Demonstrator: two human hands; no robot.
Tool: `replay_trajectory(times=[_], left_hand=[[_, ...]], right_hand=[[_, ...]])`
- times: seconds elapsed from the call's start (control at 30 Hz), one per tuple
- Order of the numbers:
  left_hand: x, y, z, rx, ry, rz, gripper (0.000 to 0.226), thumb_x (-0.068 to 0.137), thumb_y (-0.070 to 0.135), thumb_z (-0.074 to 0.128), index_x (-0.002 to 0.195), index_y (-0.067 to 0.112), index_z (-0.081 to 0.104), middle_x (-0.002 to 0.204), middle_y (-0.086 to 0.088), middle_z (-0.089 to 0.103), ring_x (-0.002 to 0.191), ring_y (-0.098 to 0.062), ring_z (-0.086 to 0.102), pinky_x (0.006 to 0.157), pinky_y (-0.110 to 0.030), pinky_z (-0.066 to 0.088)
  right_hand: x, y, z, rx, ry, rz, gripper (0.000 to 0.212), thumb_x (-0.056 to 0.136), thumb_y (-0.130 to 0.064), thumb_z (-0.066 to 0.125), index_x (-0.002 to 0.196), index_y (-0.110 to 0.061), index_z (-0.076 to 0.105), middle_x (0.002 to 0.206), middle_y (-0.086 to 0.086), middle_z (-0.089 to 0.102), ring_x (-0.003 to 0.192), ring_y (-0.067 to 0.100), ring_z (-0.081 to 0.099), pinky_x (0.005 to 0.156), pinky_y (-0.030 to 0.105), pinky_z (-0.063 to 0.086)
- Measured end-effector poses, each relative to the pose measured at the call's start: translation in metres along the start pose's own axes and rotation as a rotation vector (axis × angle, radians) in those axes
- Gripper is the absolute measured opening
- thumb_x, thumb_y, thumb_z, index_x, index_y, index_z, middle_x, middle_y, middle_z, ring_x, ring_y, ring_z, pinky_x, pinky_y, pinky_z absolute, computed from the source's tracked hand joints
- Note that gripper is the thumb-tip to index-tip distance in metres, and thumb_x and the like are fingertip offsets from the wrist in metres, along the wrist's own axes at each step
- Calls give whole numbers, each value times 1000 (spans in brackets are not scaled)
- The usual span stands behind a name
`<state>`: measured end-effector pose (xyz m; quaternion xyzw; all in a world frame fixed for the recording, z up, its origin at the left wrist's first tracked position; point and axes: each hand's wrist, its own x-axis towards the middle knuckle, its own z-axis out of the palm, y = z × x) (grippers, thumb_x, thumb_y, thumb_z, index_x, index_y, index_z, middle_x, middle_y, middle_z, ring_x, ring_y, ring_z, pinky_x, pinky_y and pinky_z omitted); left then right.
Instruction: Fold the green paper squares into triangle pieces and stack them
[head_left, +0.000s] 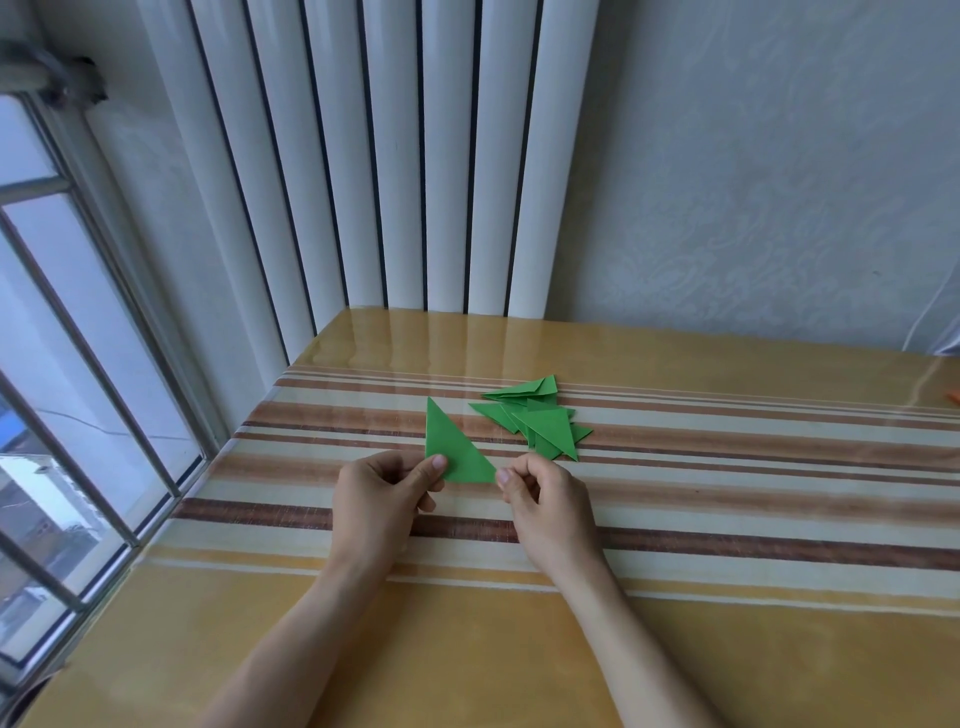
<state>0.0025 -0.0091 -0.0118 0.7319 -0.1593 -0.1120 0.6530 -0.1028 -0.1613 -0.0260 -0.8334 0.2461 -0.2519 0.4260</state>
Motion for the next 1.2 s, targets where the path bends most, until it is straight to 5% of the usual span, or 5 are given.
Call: replay_trajectory(times=[0.47,0.63,0.77,0.97,1.2], left_hand=[[-1,1,-1,-1,33,-20,12,91,25,79,82,17,81,60,-1,71,53,-9,59,61,-28,50],[-1,1,-1,2,42,-35,12,89,24,81,83,14,79,64,-1,73,56,-9,63,53,-20,49],[-2,1,-2,11,59,-38,12,89,24,81,84,14,79,68,-1,75,57,-7,65,48,-16,47],[-6,2,1,40,48,-22,15,90,24,80,82,12,78,69,-2,75,54,-4,63,48,-13,47],[-10,3,4,95,53,59,17,97,27,72,83,18,76,72,2,75,64,-9,70,55,-20,51]], right_hand=[[0,-2,-2,-46,-16,-2,22,100,-22,67,78,-24,64,65,-14,58,62,0,54,56,13,38],[3,0,-9,-17,85,61,25,99,-27,68,74,-22,69,63,-7,64,62,8,61,58,25,46],[8,7,-21,35,323,221,31,97,-26,70,68,-18,71,57,-2,67,54,22,67,57,37,57],[8,12,-26,153,485,364,28,98,-19,73,71,-11,74,49,-2,66,36,14,62,40,14,43],[7,8,-27,163,509,359,9,97,-15,73,90,-17,78,74,-7,74,38,17,64,50,29,57]])
